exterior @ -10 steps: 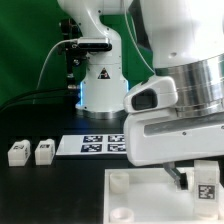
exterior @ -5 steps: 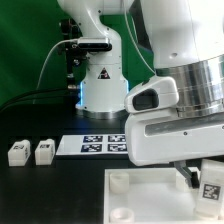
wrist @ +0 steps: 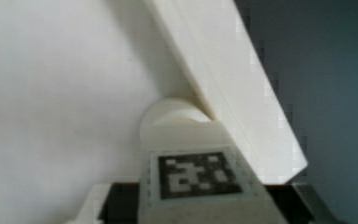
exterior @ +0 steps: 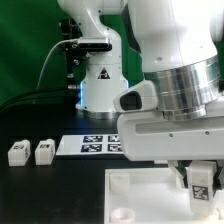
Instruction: Assemble one leg
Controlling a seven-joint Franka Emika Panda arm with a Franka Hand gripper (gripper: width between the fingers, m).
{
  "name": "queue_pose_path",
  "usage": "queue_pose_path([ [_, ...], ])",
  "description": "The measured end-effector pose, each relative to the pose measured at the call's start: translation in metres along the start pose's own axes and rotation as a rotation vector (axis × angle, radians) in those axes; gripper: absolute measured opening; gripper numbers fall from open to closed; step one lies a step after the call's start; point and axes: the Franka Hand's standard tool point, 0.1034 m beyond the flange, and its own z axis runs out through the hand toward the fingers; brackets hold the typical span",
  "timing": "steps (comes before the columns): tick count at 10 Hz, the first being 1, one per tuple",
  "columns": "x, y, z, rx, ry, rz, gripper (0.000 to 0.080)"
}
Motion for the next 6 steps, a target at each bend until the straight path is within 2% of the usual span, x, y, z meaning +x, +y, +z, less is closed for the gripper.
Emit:
queue_pose_path([
  [2, -0.0008, 0.0010, 0.0007, 0.049, -0.016, 0.358, 0.0294],
  [5, -0.0054, -0.0041, 0.0032, 0.090, -0.064, 0.812, 0.0294],
  [6, -0.0054, -0.0049, 0.0029, 0.097, -0.075, 0.902, 0.0294],
])
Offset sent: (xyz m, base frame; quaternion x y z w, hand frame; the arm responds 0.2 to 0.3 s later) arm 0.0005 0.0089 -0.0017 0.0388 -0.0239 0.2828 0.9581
